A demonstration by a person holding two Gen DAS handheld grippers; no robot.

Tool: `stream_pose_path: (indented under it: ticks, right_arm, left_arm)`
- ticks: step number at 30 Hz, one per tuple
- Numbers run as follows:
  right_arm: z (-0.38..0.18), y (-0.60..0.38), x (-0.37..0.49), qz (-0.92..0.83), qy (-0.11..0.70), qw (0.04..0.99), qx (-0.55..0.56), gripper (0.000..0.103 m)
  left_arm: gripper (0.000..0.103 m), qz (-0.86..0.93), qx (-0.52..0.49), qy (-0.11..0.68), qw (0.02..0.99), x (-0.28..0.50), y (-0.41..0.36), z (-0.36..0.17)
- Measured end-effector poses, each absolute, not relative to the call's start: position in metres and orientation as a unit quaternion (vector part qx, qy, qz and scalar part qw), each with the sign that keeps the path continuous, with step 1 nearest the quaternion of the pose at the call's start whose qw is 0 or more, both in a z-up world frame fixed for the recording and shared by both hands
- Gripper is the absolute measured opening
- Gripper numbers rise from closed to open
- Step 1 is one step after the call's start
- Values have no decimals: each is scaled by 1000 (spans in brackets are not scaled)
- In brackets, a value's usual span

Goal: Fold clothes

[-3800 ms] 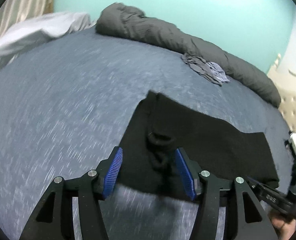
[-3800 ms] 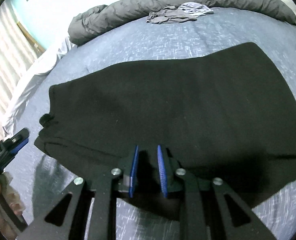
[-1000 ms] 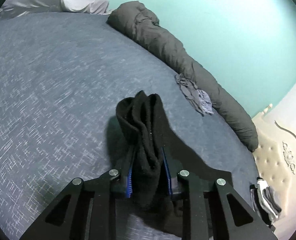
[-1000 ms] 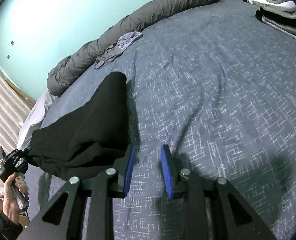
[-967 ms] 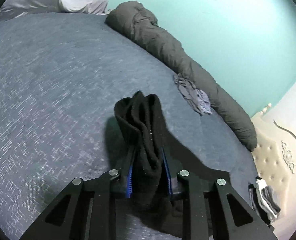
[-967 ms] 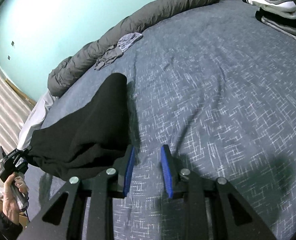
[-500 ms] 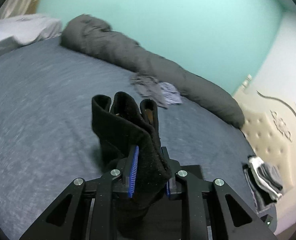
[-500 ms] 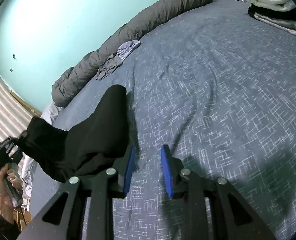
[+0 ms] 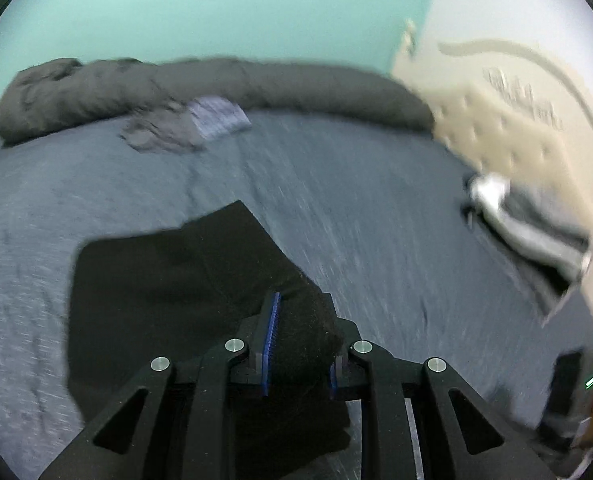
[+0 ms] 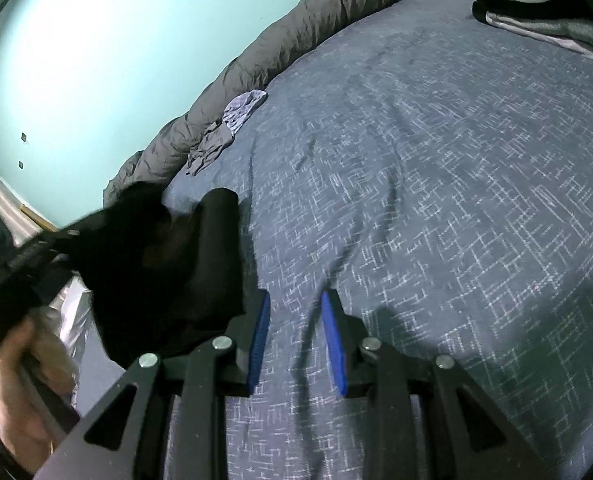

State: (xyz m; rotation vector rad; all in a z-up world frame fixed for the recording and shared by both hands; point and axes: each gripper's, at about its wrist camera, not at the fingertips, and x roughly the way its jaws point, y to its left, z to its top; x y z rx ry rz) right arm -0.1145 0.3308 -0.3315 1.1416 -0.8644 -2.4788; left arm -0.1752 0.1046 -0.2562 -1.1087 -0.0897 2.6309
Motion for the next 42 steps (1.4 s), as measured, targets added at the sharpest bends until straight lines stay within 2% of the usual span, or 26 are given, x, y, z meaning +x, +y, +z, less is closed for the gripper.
stream_pose_path:
  ticks: [4, 7, 10, 11, 14, 17, 24, 29, 36, 42]
  right_arm:
    - [-334, 330, -116, -854, -300, 144, 400, 27]
    - [-334, 331, -116, -852, -300, 147, 403, 27]
    - [-335, 329, -117, -852, -299, 148, 404, 27]
    - [-335, 329, -117, -851, -299, 148, 405, 27]
    - [-335, 326, -118, -852, -297, 150, 405, 27]
    - [-334, 322, -118, -854, -291, 152, 403, 28]
    - [-329, 313, -118, -861, -275, 158, 397, 31]
    - [-323, 302, -115, -868, -254, 170, 391, 31]
    - [-287, 267, -120, -881, -214, 203, 368, 31]
    - [-255, 194, -163, -883, -138, 259, 368, 31]
  left_arm:
    - [24, 900, -411, 3, 149, -174, 122, -278]
    - [34, 895, -416, 14, 159, -171, 122, -271]
    - [58, 899, -400, 12, 178, -158, 112, -246]
    - [61, 904, -386, 8, 183, -150, 106, -234]
    - [61, 918, -352, -4, 181, -139, 83, -209]
    - [61, 924, -350, -20, 151, -139, 51, -207]
    - [61, 915, -395, -58, 58, -148, -24, -264]
    - [61, 909, -406, -63, 68, -145, -29, -290]
    - [61, 910, -404, -50, 83, -142, -27, -296]
    - [61, 900, -419, -71, 100, -136, -36, -300]
